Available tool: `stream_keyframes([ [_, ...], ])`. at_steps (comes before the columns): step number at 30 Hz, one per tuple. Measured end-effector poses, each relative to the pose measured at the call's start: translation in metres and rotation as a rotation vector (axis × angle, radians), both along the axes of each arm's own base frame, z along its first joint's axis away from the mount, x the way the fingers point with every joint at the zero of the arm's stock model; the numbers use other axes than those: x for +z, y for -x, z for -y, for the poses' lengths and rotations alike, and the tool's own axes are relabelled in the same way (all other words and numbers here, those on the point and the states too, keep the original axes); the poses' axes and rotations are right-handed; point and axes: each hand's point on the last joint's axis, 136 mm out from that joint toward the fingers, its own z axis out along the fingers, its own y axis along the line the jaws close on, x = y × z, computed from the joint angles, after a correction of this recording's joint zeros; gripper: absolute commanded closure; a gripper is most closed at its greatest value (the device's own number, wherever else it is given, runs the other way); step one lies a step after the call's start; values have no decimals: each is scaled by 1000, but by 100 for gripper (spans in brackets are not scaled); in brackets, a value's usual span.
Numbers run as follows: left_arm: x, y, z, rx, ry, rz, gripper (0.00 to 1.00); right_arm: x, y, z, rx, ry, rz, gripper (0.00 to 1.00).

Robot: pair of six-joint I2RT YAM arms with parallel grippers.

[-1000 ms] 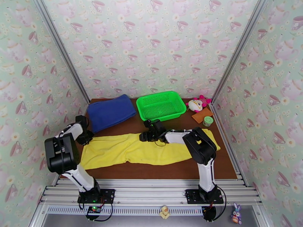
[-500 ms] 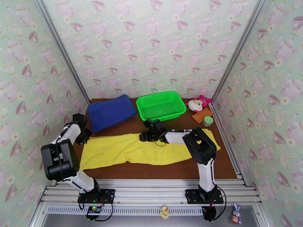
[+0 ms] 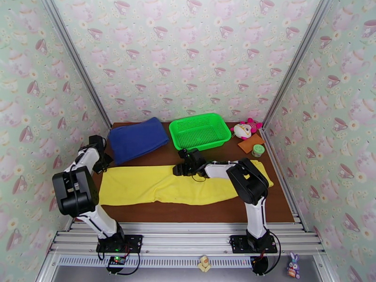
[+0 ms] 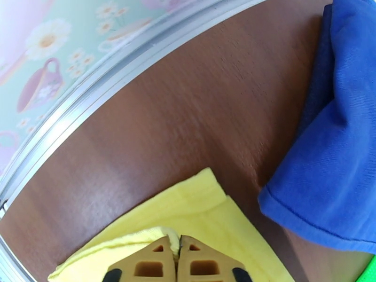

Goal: Fold and stack the trousers

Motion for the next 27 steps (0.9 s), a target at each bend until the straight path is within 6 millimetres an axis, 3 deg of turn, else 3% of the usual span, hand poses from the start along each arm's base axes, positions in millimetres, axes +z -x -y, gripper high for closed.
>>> stream_keyframes([
  [4, -4, -4, -2, -20, -14, 20, 99, 0, 0, 0, 0, -1, 1, 43],
  [11, 24, -7, -7, -21, -58, 88, 89, 1, 0, 0, 0, -12, 16, 43],
  [15, 24, -7, -9, 3, -63, 86, 69, 2, 2, 1, -1, -16, 28, 43],
  [18, 14, -10, -15, 17, -63, 63, 70, 2, 8, 1, -5, 2, 34, 43],
  [19, 9, -13, -18, 20, -60, 61, 66, 2, 10, 1, -9, 12, 37, 43],
  [24, -3, -17, -26, 18, -47, 74, 22, 0, 30, 1, -11, 87, 46, 42],
  [27, 4, -4, -29, 26, -81, 81, 18, 1, 52, 0, 2, 153, 49, 40],
])
